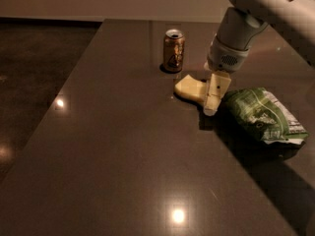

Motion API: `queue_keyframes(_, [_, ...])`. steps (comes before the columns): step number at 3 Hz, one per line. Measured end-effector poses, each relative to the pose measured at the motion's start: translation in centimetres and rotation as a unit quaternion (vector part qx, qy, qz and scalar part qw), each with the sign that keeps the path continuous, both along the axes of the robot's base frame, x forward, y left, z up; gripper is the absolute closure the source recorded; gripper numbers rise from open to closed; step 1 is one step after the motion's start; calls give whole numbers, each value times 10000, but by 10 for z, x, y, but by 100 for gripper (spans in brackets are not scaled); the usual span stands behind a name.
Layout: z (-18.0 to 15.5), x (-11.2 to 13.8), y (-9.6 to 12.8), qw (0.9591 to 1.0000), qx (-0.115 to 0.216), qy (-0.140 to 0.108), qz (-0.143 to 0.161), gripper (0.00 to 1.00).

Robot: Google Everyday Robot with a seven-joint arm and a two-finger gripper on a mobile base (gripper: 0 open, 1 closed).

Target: Move sponge near green jalapeno chip bag

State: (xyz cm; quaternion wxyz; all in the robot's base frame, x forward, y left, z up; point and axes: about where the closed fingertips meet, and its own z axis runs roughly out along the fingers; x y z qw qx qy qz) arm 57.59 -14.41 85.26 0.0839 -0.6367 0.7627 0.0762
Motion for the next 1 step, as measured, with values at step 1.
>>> queue_keyframes(1, [0, 0, 0, 10000, 0, 0, 0, 0])
